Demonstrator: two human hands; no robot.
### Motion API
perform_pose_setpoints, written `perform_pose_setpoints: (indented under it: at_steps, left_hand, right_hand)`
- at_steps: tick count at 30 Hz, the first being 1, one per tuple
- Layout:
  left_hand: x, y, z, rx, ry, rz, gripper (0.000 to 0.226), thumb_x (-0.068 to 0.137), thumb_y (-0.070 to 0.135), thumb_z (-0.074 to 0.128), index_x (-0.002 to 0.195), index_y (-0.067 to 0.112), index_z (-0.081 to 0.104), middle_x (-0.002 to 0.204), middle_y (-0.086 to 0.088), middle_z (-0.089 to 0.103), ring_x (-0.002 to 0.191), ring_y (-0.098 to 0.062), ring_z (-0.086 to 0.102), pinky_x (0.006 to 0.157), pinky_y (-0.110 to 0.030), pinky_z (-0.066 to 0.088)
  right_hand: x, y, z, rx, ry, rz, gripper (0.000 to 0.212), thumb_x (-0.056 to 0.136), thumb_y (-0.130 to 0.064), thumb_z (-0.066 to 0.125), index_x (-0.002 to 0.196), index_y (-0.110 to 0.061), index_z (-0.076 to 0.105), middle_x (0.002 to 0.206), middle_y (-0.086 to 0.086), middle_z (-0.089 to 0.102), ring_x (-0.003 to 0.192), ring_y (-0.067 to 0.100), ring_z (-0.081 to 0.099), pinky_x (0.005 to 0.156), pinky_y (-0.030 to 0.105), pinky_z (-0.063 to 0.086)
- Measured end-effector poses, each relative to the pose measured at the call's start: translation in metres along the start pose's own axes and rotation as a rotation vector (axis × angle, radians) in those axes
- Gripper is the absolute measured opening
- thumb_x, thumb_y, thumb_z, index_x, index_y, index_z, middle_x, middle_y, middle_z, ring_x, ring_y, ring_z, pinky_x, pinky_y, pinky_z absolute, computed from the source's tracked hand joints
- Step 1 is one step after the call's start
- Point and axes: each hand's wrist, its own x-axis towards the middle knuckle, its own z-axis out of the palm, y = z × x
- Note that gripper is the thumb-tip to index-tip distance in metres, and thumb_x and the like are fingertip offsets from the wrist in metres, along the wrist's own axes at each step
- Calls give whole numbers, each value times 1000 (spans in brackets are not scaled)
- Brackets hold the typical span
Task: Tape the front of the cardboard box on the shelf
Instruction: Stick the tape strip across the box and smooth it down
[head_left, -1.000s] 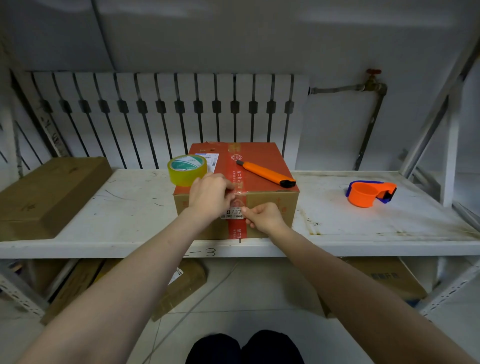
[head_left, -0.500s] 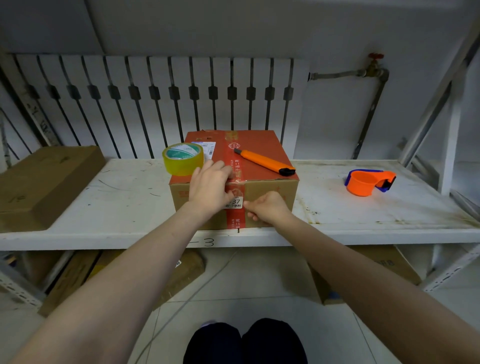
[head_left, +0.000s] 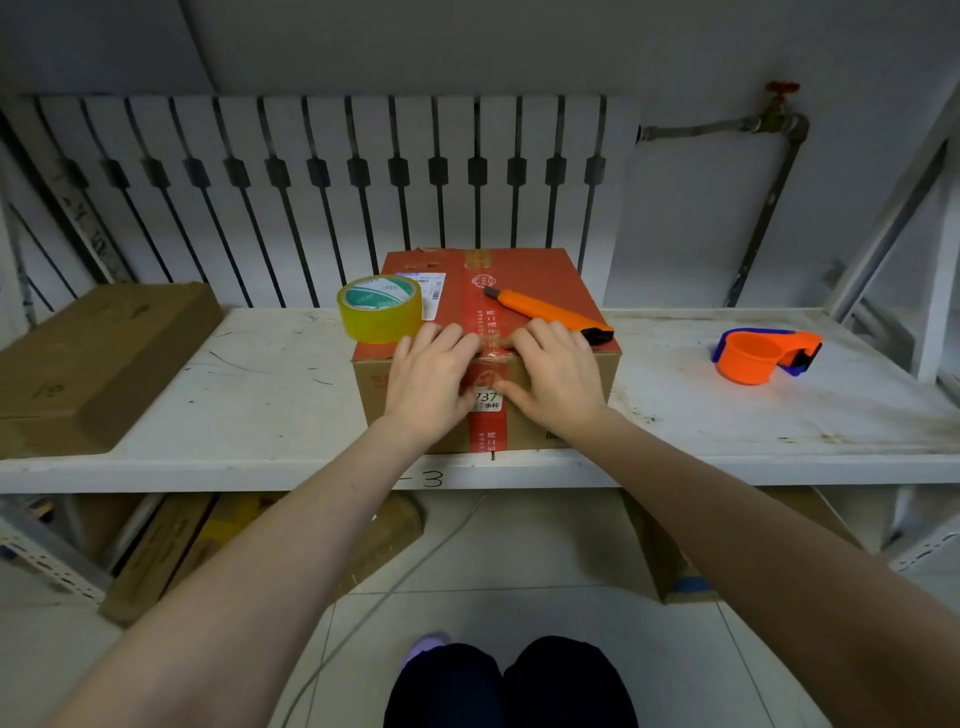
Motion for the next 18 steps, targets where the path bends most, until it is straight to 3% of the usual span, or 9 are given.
perform_pose_setpoints:
  at_steps: [7,11,18]
  left_hand:
    - [-5,-9,6,89,61,86,48,68,26,72,112,23,54,114,1,61,112,-26,50,86,-40,39]
    - [-5,-15,1,98,5,114,55,70,31,71,121,24,53,121,2,59,115,-25,48,88,-38,36]
    - [7,-18,-11,-3,-113,75,57,73,37,68,126,26,51,118,4,60,114,-20,50,92,-37,37]
  right_hand:
    - [-3,1,3,-52,6,-54,66,59,-57,74,105,-14,54,102,5,58,94,25,55,80,37,42]
    - [5,-11,-1,-48,32,39,71,65,-78,52,96,-14,54,97,3,58,89,22,52,78,37,40]
    - [10,-18,5,-131,66,10,65,62,-67,66,96,-14,51,95,5,59,88,24,54,77,37,40]
